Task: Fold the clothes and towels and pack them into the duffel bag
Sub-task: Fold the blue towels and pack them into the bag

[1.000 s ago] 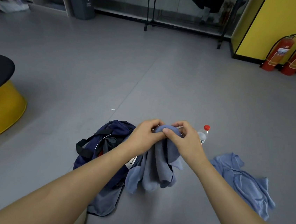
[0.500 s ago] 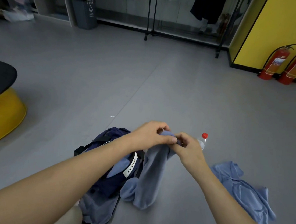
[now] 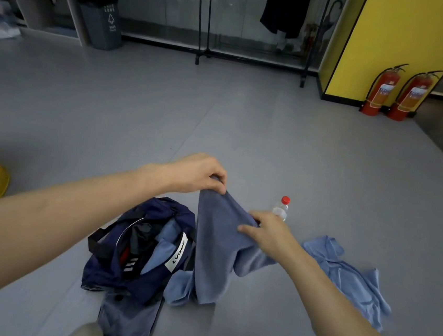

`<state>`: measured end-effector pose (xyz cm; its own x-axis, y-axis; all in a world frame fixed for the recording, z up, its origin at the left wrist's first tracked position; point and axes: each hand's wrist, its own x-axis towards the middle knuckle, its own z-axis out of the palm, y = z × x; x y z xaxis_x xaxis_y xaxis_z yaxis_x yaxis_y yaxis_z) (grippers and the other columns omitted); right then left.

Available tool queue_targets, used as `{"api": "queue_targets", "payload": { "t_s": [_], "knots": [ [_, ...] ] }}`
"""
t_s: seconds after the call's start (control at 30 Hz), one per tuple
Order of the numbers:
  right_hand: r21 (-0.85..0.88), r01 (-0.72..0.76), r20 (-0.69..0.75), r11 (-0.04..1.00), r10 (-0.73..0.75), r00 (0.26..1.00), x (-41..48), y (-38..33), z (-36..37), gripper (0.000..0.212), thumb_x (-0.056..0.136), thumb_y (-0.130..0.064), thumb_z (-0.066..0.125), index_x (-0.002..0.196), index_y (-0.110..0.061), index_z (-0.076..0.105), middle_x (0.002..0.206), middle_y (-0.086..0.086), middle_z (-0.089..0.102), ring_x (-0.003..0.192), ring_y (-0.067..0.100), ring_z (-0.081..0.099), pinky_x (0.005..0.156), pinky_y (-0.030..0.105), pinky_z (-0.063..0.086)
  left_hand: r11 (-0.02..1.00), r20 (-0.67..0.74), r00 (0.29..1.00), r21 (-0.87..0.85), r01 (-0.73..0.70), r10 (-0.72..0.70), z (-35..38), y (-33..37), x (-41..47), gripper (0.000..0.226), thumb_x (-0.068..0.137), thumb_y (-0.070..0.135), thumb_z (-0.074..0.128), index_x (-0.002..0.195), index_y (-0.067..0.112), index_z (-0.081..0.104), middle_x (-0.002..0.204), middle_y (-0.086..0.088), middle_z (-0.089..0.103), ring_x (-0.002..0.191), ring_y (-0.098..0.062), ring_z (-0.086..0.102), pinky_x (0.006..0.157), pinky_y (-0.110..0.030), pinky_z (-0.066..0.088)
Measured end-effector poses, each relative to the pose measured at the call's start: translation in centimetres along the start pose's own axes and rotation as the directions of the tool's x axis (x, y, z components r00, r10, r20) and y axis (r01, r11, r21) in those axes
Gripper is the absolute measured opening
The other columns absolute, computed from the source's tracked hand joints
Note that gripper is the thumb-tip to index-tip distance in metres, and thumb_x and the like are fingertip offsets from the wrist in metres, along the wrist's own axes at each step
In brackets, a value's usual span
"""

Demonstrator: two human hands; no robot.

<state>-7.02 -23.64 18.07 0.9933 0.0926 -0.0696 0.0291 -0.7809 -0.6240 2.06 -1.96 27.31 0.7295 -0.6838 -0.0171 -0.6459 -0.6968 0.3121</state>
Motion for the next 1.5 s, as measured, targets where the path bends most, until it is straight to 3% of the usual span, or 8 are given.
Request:
{"api": "queue_targets", "payload": {
  "t_s": [0.33,0.53,0.63,0.83,1.03,1.2,1.4,1.5],
  "knots": [
    [-0.345,-0.123,-0.163,0.931,0.07,0.984,1.9,7.3,-7.2,0.036,0.093,-0.036,0.064,0.062,-0.027,0.047,0.065,-0.007,0.051,0.072,0.024,0.05,0.061,0.035,0.032,0.967,-0.16,0.972,0.163,0.196,-0.17,2.3,-6.2,2.8,0.016,0.098,0.029,0.058,0.106,0.024,0.071,0.111,0.001,0.063,0.106,-0.024,0.059,0.084,-0.035,0.046],
    [-0.092,-0.089,-0.447,0.992,0.038,0.894,6.1,7.2,-10.6,0.028,0.091,-0.027,0.06,0.069,-0.011,0.053,0.058,0.004,0.057,0.069,0.032,0.064,0.065,0.039,0.05,0.85,-0.39,0.82,-0.486,0.204,-0.42,0.7,-6.4,6.3,0.011,0.095,0.015,0.062,0.085,0.012,0.067,0.089,-0.013,0.066,0.071,-0.027,0.071,0.059,-0.036,0.061],
    [0.05,0.017,-0.571,0.999,0.014,0.821,7.3,5.5,-12.6,0.023,0.088,-0.026,0.058,0.065,-0.023,0.054,0.06,0.005,0.045,0.06,0.02,0.044,0.058,0.033,0.041,0.772,-0.532,0.718,-0.636,0.011,-0.449,-1.5,-5.1,7.6,0.01,0.093,0.014,0.062,0.083,0.015,0.066,0.078,-0.01,0.067,0.071,-0.029,0.073,0.071,-0.042,0.063],
    [-0.025,0.096,-0.619,0.995,-0.09,0.78,4.7,6.8,-12.1,0.018,0.092,-0.03,0.056,0.09,-0.018,0.07,0.07,0.012,0.053,0.072,0.034,0.048,0.064,0.04,0.044,0.998,-0.806,0.592,-0.046,-0.037,-0.016,-0.3,-3.8,3.8,0.017,0.097,0.034,0.058,0.097,0.021,0.069,0.069,0.009,0.063,0.061,-0.017,0.055,0.061,-0.027,0.039],
    [-0.134,-0.041,-0.341,0.99,-0.007,0.94,0.5,14.1,-1.6,0.024,0.088,-0.045,0.058,0.097,-0.034,0.077,0.071,0.0,0.068,0.072,0.027,0.064,0.064,0.031,0.045,0.994,-0.496,0.867,0.11,0.012,0.045,15.4,-7.6,-1.2,0.02,0.095,0.048,0.044,0.099,0.03,0.053,0.062,-0.001,0.066,0.051,-0.031,0.063,0.043,-0.033,0.049],
    [-0.252,-0.074,-0.07,0.965,0.058,0.996,-1.3,20.6,9.0,0.023,0.09,-0.026,0.069,0.111,-0.032,0.075,0.105,-0.007,0.075,0.1,0.024,0.07,0.078,0.034,0.051,0.99,-0.258,0.966,0.14,0.029,0.008,28.8,-9.2,-3.7,0.011,0.08,0.017,0.072,0.077,0.021,0.062,0.053,0.006,0.052,0.04,-0.014,0.048,0.037,-0.028,0.036],
    [-0.276,0.061,0.246,0.959,0.01,0.969,-6.0,29.0,21.7,0.021,0.092,-0.034,0.058,0.102,-0.03,0.075,0.102,-0.004,0.075,0.089,0.017,0.074,0.071,0.024,0.056,0.988,0.297,0.954,0.157,-0.012,-0.036,43.3,-9.5,-7.6,0.024,0.053,0.032,0.082,0.061,0.028,0.059,0.044,0.007,0.05,0.033,-0.013,0.048,0.033,-0.018,0.034],
    [-0.416,0.224,0.493,0.881,0.012,0.87,-9.9,31.5,25.7,0.049,0.105,-0.051,0.028,0.103,-0.034,0.074,0.116,0.002,0.073,0.105,0.024,0.07,0.103,0.034,0.04,0.98,0.44,0.898,0.161,-0.115,0.033,47.0,-8.9,-9.5,0.031,0.034,0.028,0.083,0.06,0.027,0.065,0.047,0.007,0.055,0.04,-0.015,0.054,0.039,-0.019,0.043]
  ]
}}
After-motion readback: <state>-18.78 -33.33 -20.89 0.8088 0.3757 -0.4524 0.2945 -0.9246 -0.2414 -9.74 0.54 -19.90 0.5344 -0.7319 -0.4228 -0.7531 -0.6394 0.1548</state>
